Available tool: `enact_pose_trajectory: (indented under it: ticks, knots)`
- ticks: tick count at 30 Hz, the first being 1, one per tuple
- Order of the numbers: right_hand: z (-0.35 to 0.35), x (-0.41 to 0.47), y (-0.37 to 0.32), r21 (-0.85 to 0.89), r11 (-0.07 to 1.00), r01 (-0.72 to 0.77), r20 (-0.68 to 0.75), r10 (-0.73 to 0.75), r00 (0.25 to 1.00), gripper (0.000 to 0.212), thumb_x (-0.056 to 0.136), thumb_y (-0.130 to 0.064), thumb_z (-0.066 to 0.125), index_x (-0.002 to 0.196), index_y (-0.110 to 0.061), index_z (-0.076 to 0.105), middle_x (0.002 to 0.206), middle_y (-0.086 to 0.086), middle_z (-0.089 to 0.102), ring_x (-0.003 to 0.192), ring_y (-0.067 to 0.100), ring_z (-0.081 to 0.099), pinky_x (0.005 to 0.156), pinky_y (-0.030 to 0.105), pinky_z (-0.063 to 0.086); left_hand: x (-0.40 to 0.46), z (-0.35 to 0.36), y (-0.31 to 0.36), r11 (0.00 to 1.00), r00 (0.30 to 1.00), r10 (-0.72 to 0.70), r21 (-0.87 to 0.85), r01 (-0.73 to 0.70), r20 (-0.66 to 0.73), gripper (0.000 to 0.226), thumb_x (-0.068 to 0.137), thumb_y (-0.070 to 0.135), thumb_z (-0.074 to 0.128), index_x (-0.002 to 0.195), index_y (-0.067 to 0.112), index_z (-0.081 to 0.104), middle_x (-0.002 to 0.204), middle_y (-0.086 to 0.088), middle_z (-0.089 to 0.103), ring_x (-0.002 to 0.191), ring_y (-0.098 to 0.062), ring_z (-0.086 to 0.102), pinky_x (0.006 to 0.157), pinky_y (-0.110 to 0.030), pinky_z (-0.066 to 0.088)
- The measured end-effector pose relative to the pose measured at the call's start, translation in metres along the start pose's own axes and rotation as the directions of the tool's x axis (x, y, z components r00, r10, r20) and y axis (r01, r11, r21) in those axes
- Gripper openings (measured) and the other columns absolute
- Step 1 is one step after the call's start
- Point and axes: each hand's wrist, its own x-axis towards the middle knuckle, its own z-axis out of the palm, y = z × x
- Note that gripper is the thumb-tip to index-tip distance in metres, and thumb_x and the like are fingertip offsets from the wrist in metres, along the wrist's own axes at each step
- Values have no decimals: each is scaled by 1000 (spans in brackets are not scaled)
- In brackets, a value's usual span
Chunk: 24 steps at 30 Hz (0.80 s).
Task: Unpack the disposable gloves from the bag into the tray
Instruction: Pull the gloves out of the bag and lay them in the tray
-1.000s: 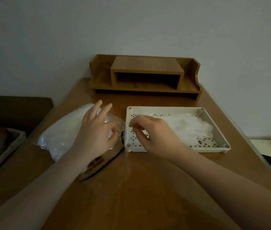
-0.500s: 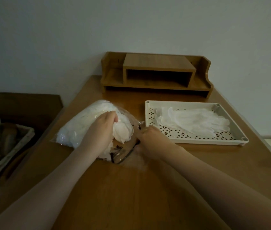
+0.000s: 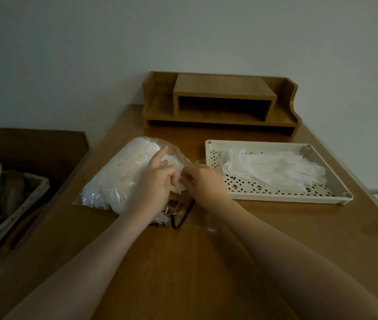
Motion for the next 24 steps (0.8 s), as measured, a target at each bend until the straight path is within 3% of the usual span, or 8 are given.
enact_pose_trajectory:
  ticks: [3, 5, 7, 10, 12, 16, 20, 24]
  knots:
    - [-21, 0, 4, 318, 944, -84, 71, 64, 995, 18, 94, -16, 53, 76, -15, 49, 75, -5, 46, 69, 9, 43, 67, 26, 37, 2, 3, -5, 999, 1000, -4, 43, 4, 4, 28, 86, -12, 45, 87, 10, 62, 157, -4, 17, 139, -19, 29, 104, -21, 26]
    - [-39, -1, 6, 588, 781, -212, 145, 157, 977, 24, 95, -9, 48, 71, -13, 48, 73, 0, 44, 70, 13, 43, 68, 27, 35, 4, 7, -6, 996, 1000, 6, 89, -5, -7, 19, 93, 4, 47, 102, 11, 62, 157, -4, 13, 140, -21, 28, 99, -21, 31]
    - [-51, -2, 10, 737, 625, -256, 168, 198, 966, 29, 96, -5, 42, 68, -12, 47, 72, 4, 43, 72, 16, 43, 70, 27, 35, 6, 11, -2, 991, 1000, -8, 136, 4, 29, 25, 97, 28, 44, 109, 13, 60, 158, -3, 9, 142, -22, 22, 103, -28, 33]
    - [-58, -2, 12, 838, 479, -261, 166, 231, 959, 30, 98, -7, 37, 68, -11, 44, 69, 2, 42, 68, 14, 44, 69, 24, 39, 9, 16, 4, 973, 997, -24, 233, 7, 71, 44, 91, 52, 42, 113, 17, 58, 158, -2, 9, 142, -25, 18, 109, -37, 29]
    - [-62, -2, 12, 892, 375, -253, 164, 253, 954, 30, 98, -9, 38, 69, -11, 43, 66, 0, 41, 62, 11, 42, 62, 20, 39, 10, 17, 2, 958, 999, 1, 287, -15, 50, 50, 85, 57, 50, 111, 15, 60, 156, -6, 16, 139, -29, 24, 108, -42, 32]
    - [-65, -4, 11, 940, 232, -250, 182, 278, 943, 29, 99, -14, 42, 71, -12, 45, 70, -1, 46, 63, 11, 44, 58, 23, 37, 7, 16, -5, 927, 988, 155, 343, -152, 18, 38, 87, 40, 55, 98, 6, 68, 144, -16, 39, 125, -36, 45, 94, -49, 48]
    - [-72, -1, 13, 971, 45, -234, 197, 402, 894, 23, 99, -17, 43, 78, -12, 50, 83, 6, 54, 80, 19, 55, 69, 30, 46, 2, 9, -5, 923, 980, 199, 332, -195, 22, 46, 91, 41, 34, 91, 8, 66, 145, -14, 39, 124, -33, 47, 92, -46, 46]
    - [-81, 2, 13, 971, -113, -209, 237, 492, 837, 16, 98, -22, 48, 94, -12, 60, 101, 12, 62, 97, 26, 62, 81, 37, 53, -2, 4, -6, 881, 977, 209, 427, -206, 40, 35, 88, 29, 38, 84, 6, 64, 138, -18, 47, 117, -34, 53, 83, -46, 52]
